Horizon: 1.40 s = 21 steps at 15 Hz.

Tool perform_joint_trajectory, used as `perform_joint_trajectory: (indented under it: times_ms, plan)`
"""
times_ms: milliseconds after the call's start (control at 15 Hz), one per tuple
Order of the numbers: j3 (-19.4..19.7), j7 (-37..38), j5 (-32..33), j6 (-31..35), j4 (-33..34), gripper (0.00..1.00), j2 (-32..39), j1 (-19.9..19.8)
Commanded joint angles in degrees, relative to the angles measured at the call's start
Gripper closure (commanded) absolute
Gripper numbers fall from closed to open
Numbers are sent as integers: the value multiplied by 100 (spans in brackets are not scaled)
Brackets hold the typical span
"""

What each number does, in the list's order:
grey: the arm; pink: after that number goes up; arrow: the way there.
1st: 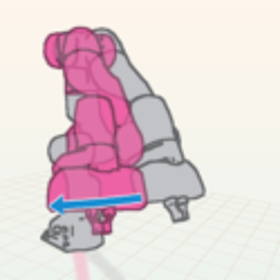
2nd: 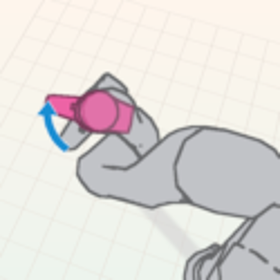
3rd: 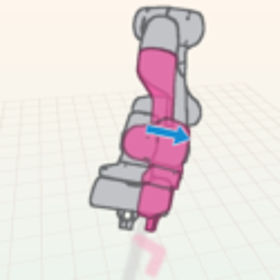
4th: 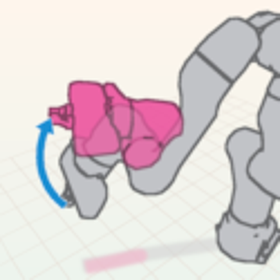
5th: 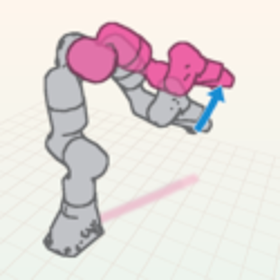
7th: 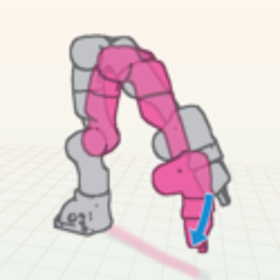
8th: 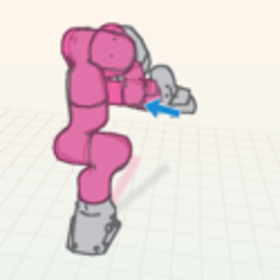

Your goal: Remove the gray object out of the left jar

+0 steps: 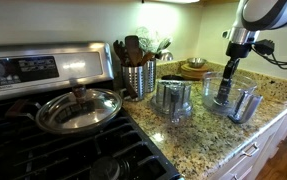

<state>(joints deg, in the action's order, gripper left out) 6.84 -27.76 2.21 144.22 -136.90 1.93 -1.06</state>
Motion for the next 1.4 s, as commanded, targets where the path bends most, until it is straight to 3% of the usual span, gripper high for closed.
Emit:
perform_joint_trajectory:
  times_ms: [0,1333]
  plan:
    - [-115,227,116,-111,-4,81,-163,-127]
    - [-230,268,337,-1539,547,81,-1380,11]
